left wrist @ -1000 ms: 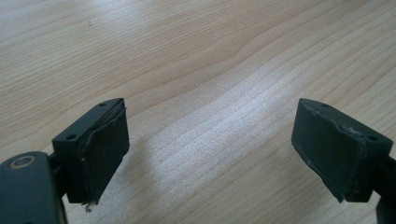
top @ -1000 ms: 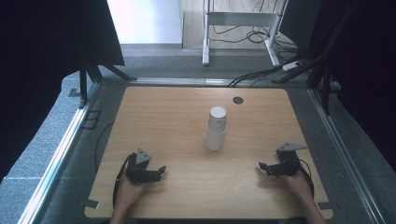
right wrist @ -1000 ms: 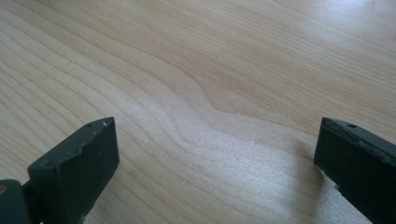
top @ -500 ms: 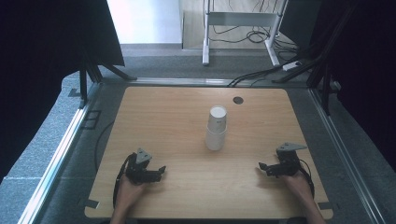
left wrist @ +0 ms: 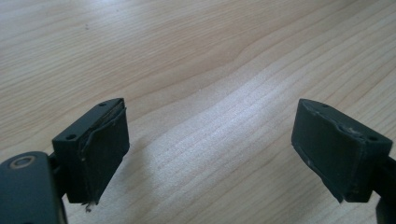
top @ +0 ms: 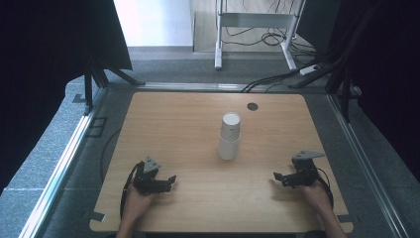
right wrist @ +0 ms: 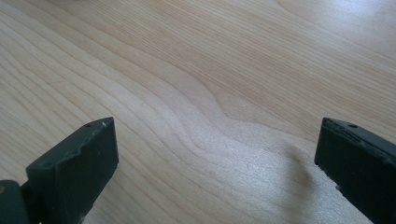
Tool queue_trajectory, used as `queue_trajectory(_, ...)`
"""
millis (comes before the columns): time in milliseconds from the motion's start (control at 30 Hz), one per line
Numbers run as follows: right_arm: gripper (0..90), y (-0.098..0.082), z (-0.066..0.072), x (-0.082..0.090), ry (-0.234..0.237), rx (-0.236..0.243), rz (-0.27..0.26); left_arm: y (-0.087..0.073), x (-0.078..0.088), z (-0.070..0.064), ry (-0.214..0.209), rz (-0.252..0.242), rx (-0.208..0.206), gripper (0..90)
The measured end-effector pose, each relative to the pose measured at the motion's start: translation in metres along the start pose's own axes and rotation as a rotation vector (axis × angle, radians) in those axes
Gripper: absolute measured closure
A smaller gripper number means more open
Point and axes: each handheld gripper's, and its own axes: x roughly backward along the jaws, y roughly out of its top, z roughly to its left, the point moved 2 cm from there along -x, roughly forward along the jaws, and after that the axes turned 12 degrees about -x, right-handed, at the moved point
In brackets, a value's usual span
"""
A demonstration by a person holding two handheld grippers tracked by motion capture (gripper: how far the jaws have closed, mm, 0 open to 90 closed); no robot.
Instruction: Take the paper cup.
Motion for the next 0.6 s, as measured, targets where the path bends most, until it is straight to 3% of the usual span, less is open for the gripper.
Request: queue_trajectory(600, 2.5, 0.012, 0.013, 0.006, 0.03, 0.024, -0.006, 0.006, -0.002, -0.001, -0.023, -0.025, -0.014, 11.3)
